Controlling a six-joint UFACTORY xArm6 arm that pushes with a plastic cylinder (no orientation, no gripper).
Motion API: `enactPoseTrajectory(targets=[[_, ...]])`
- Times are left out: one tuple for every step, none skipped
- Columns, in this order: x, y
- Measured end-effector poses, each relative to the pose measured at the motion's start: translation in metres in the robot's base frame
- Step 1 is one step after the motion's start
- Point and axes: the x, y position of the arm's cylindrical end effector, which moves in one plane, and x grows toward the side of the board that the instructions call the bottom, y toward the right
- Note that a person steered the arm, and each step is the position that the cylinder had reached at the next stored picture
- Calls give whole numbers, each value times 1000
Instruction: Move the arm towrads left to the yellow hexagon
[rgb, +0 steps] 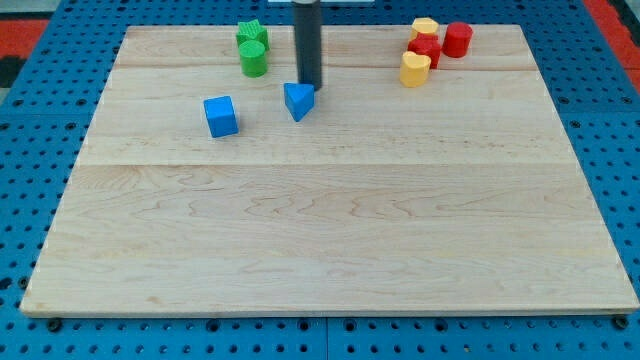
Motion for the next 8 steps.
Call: enactPoseTrajectory(targets=[[33, -24], [37, -58], [28, -62], [-20, -18], [-54, -13], [-78, 5], [-95, 19], [-121, 53]])
